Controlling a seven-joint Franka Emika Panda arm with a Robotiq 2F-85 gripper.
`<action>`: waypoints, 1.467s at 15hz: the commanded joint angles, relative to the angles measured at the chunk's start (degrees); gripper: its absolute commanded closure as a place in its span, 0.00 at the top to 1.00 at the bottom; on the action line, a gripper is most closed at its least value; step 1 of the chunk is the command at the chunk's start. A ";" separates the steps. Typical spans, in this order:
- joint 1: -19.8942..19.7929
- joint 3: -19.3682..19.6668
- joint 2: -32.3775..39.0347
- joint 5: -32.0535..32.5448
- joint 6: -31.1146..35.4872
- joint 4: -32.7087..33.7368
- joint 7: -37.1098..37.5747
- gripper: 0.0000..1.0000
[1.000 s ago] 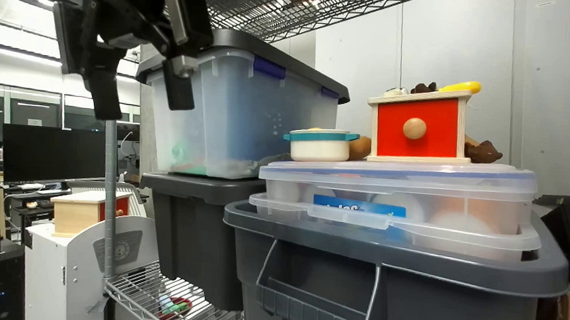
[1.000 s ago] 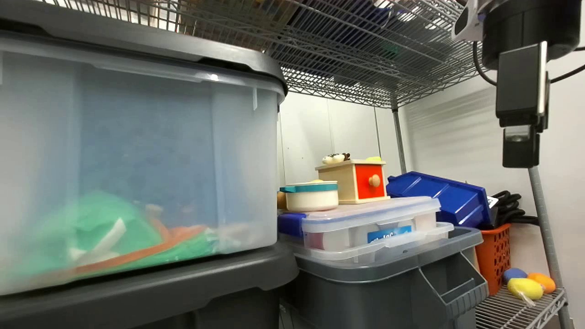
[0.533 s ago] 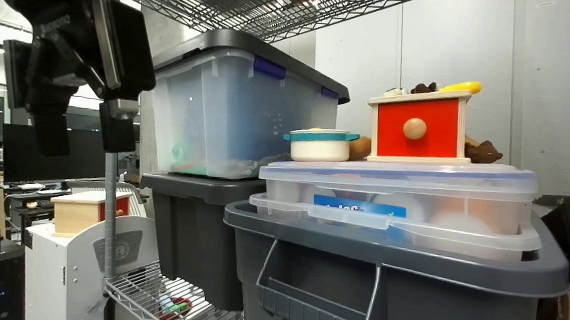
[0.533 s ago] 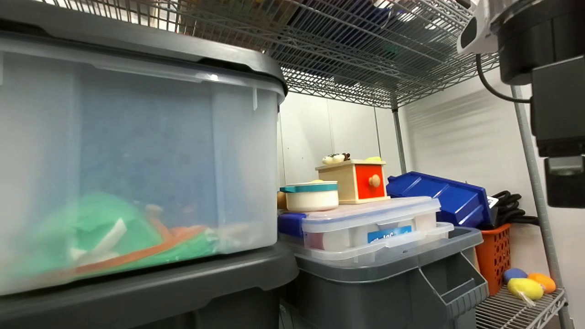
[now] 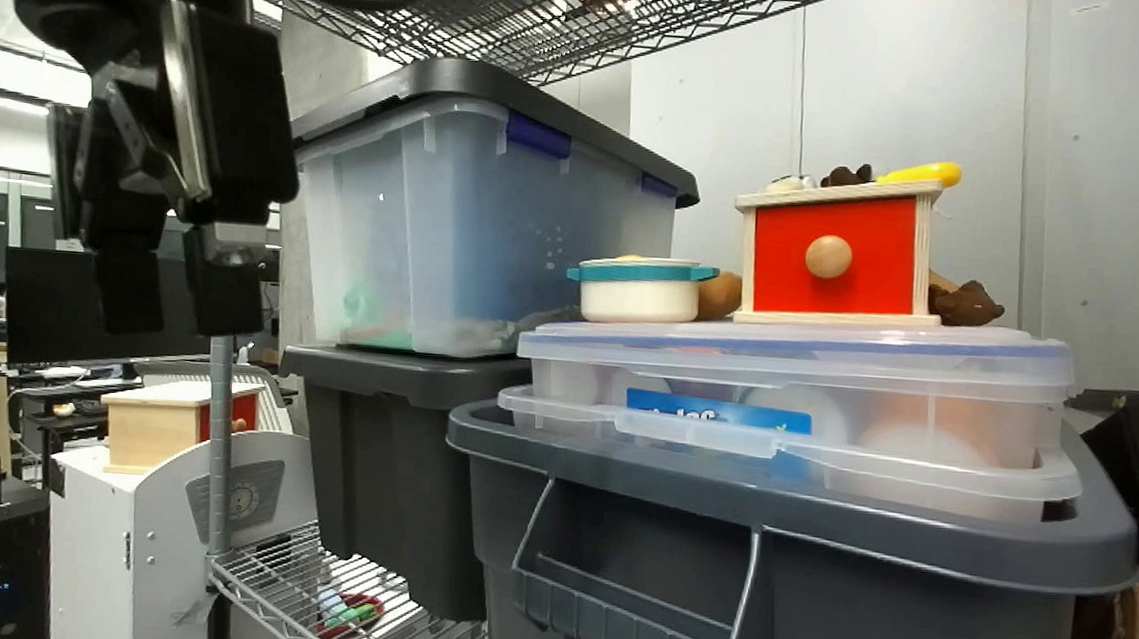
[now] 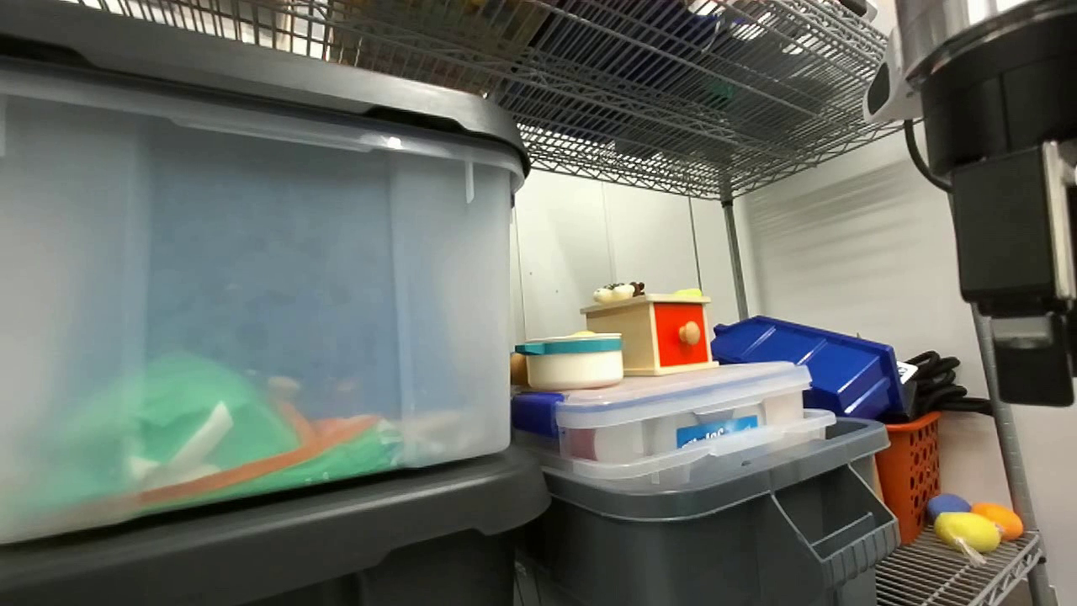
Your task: Pick up the bread plush toy and the yellow plush toy and put them on the left
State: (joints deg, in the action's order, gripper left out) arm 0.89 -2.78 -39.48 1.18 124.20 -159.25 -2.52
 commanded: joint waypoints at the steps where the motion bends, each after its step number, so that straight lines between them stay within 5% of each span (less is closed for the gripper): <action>1: -1.89 0.83 2.49 1.58 2.66 0.30 1.77 1.00; 22: -1.70 1.47 3.29 0.47 3.10 0.09 0.79 1.00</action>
State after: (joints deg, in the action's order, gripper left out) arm -1.42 -1.92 -36.18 1.20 127.47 -159.24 -2.10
